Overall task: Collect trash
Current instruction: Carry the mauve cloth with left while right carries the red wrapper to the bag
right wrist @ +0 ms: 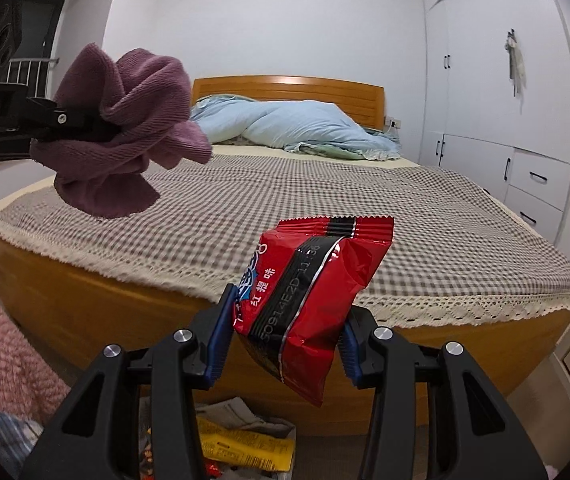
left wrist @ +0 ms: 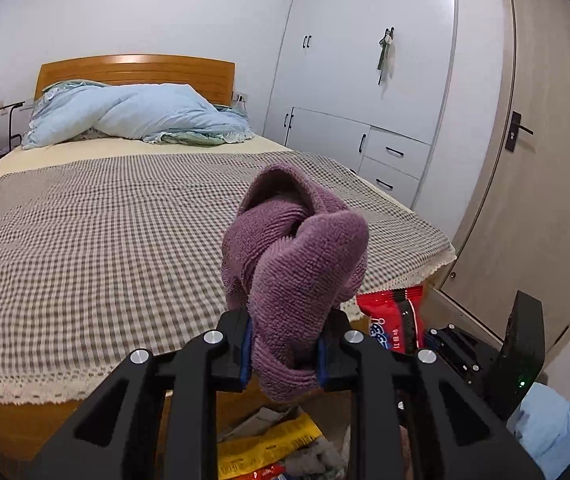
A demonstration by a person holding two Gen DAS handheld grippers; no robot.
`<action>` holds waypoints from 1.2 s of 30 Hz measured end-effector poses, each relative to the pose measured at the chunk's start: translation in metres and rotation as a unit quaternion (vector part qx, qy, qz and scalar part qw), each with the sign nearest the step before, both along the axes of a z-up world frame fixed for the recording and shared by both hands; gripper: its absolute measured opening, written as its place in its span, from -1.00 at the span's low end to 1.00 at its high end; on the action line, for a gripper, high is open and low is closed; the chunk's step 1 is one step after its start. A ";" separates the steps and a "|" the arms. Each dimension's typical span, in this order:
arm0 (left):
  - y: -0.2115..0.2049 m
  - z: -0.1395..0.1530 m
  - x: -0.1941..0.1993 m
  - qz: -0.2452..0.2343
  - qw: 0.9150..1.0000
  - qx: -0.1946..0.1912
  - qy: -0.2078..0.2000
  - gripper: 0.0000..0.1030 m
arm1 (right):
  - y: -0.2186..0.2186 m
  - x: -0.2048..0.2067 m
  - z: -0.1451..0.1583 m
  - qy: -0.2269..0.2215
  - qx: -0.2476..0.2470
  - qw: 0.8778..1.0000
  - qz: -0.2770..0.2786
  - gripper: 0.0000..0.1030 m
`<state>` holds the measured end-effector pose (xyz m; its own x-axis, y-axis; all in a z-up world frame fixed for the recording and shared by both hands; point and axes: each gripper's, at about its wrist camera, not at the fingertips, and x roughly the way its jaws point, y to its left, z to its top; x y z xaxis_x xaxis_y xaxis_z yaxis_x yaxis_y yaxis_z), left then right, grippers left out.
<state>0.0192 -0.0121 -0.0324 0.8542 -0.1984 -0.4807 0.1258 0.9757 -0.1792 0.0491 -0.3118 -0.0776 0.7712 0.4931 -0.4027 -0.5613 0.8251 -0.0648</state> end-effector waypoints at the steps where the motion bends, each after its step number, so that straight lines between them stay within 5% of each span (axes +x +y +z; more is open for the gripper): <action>1: 0.001 -0.003 -0.003 -0.001 1.000 -0.001 0.001 -0.60 | 0.000 -0.002 -0.001 0.002 -0.001 1.000 0.002 -0.13; 18: 0.024 -0.091 -0.027 0.013 0.995 -0.034 0.093 -0.60 | 0.007 -0.017 -0.032 0.066 -0.058 0.996 0.015 -0.13; 36: 0.027 -0.194 -0.024 -0.001 0.975 -0.057 0.215 -0.60 | 0.011 -0.012 -0.071 0.173 -0.099 0.980 0.013 -0.13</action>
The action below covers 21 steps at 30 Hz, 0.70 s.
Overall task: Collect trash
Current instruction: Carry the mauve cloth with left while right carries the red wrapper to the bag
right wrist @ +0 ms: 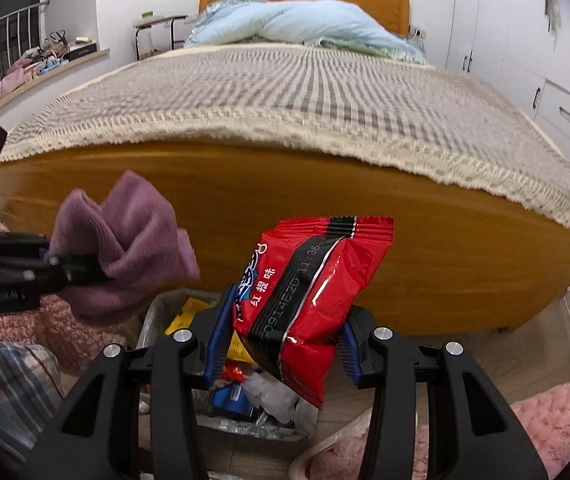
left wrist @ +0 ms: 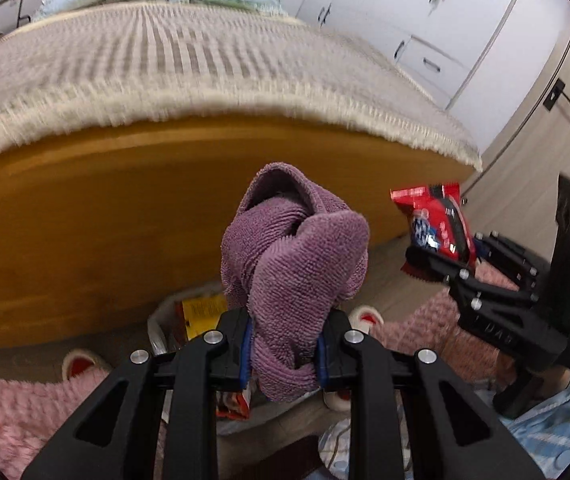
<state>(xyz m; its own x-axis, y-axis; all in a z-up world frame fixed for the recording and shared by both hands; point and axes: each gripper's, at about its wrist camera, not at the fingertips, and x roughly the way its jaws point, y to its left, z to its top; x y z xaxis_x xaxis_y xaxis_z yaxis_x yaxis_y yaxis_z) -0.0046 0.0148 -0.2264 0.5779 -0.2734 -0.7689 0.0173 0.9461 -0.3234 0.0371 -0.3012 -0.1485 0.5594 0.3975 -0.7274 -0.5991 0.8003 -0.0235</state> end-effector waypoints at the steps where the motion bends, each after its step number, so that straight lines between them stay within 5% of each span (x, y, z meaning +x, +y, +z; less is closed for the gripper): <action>1: -0.003 -0.006 0.001 -0.003 1.000 0.000 0.009 -0.60 | -0.001 0.001 -0.003 0.006 -0.001 1.000 -0.002 -0.13; 7: -0.014 -0.042 0.019 -0.016 0.997 0.008 0.071 -0.59 | -0.006 0.012 -0.024 0.066 -0.011 0.998 -0.014 -0.13; 14: -0.017 -0.099 0.044 -0.006 0.982 0.016 0.188 -0.59 | -0.002 0.028 -0.063 0.151 -0.041 0.988 -0.012 -0.13; 21: -0.001 -0.129 0.049 0.025 0.972 0.001 0.235 -0.58 | 0.011 0.041 -0.090 0.203 -0.069 0.977 -0.003 -0.13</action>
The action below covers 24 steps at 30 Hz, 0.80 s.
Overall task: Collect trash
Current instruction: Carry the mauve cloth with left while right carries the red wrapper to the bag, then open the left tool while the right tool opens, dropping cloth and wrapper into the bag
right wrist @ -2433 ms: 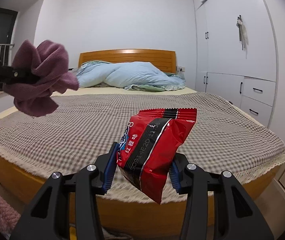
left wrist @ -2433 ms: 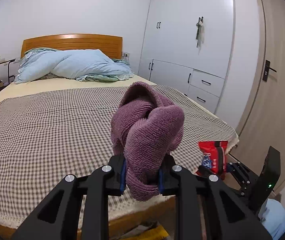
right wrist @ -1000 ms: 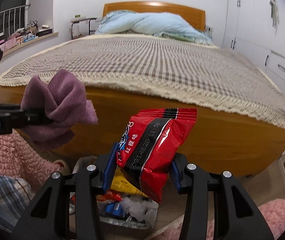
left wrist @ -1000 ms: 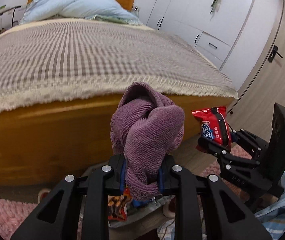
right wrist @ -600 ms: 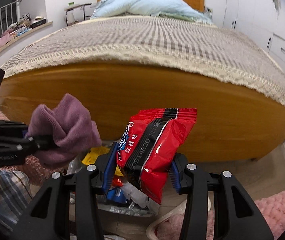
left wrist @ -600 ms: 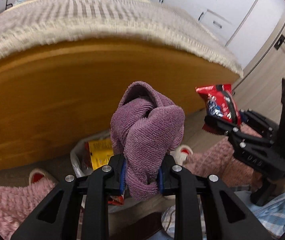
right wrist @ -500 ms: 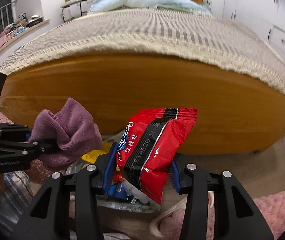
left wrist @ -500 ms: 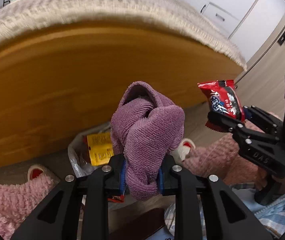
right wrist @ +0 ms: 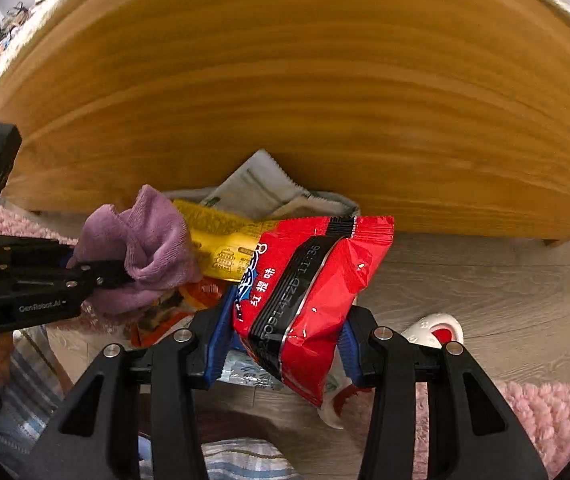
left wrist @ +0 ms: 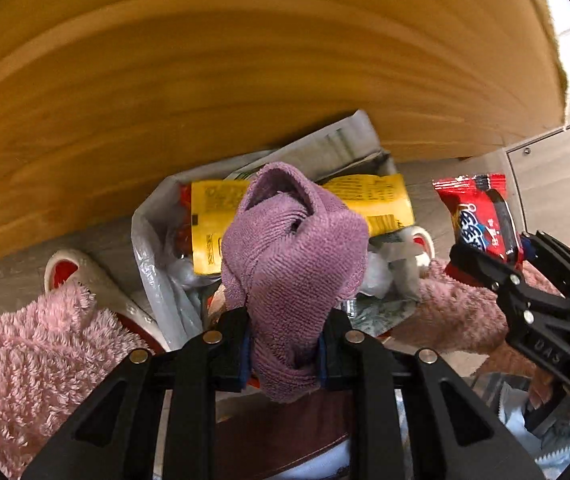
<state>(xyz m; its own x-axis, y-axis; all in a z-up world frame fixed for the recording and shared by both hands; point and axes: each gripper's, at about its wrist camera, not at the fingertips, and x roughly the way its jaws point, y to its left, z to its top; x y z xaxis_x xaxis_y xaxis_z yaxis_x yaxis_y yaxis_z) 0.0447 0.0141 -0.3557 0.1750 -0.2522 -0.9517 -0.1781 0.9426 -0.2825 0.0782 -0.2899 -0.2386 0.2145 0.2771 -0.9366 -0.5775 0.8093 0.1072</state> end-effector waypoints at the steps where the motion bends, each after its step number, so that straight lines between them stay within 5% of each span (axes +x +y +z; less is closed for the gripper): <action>1: -0.001 0.000 0.001 -0.001 1.000 0.002 -0.001 -0.58 | 0.005 0.001 0.002 -0.001 -0.001 1.000 0.006 -0.13; 15: -0.005 -0.027 0.024 0.011 0.997 0.074 0.014 -0.57 | 0.008 0.008 -0.012 0.013 -0.021 1.000 0.010 -0.13; 24: -0.012 -0.039 0.033 0.002 0.996 0.081 0.027 -0.44 | 0.012 0.017 -0.038 0.058 -0.038 0.998 -0.002 -0.13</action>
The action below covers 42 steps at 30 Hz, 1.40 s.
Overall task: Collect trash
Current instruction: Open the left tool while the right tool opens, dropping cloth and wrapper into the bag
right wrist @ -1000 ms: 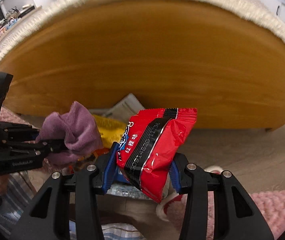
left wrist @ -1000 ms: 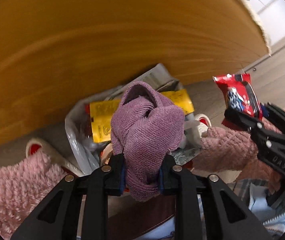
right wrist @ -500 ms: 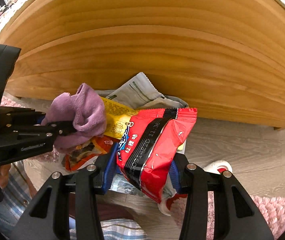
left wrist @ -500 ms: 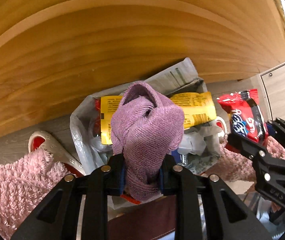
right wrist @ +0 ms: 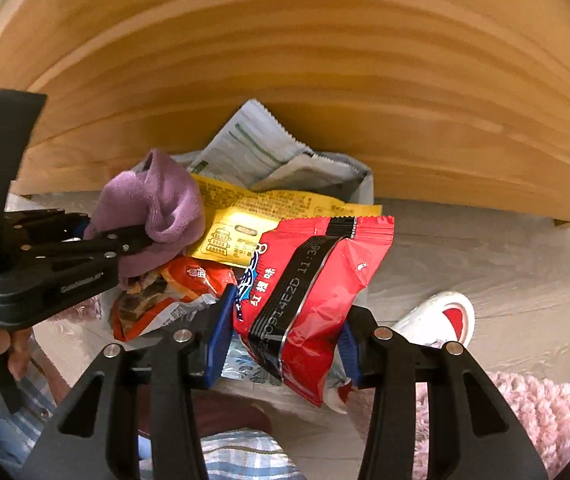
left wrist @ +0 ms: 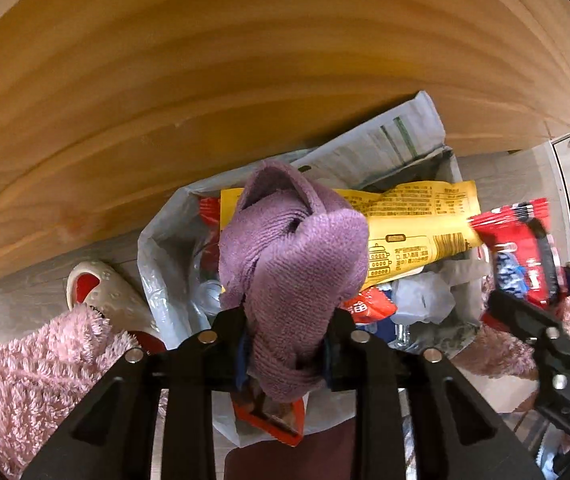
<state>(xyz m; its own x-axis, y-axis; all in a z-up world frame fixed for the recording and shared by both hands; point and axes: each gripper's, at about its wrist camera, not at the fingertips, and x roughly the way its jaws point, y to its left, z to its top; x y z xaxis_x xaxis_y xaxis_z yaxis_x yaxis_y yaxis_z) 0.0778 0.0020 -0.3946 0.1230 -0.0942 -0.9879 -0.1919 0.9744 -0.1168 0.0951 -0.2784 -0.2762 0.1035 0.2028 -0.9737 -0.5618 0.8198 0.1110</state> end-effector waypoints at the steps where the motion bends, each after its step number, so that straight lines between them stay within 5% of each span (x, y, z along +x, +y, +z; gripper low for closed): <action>1: -0.001 0.001 0.001 -0.001 1.000 0.000 0.001 -0.38 | 0.003 0.000 -0.002 0.003 -0.002 1.000 0.002 -0.13; 8: 0.001 0.016 0.008 0.008 1.000 -0.012 -0.013 0.24 | 0.009 0.005 -0.021 0.038 -0.009 0.999 0.005 -0.11; 23: 0.019 0.030 -0.001 0.047 0.997 -0.046 -0.034 0.28 | 0.025 0.003 -0.046 0.024 -0.048 0.998 0.039 -0.13; 31: 0.023 0.041 0.004 0.052 0.993 -0.035 -0.098 0.28 | 0.028 0.009 -0.065 0.059 -0.062 0.996 0.025 -0.16; 33: 0.018 0.035 0.007 0.041 0.995 -0.021 -0.088 0.19 | 0.029 0.009 -0.069 0.061 -0.066 0.996 0.025 -0.18; 35: 0.016 0.022 0.009 0.031 0.997 -0.021 -0.066 -0.47 | 0.029 0.009 -0.070 0.061 -0.068 0.995 0.025 -0.19; 36: 0.015 0.014 0.009 0.028 0.998 -0.022 -0.051 -0.59 | 0.030 0.009 -0.072 0.062 -0.068 0.995 0.024 -0.20; 42: 0.007 -0.015 0.012 0.013 0.999 -0.034 -0.012 -0.78 | 0.025 0.013 -0.078 0.068 -0.064 0.996 0.012 -0.24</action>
<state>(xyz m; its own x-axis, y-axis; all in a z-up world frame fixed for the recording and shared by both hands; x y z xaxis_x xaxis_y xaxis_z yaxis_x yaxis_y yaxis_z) 0.0902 0.0085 -0.4095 0.1491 -0.1581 -0.9761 -0.2138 0.9586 -0.1879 0.1085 -0.2530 -0.3545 -0.0334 0.0764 -0.9965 -0.5677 0.8192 0.0818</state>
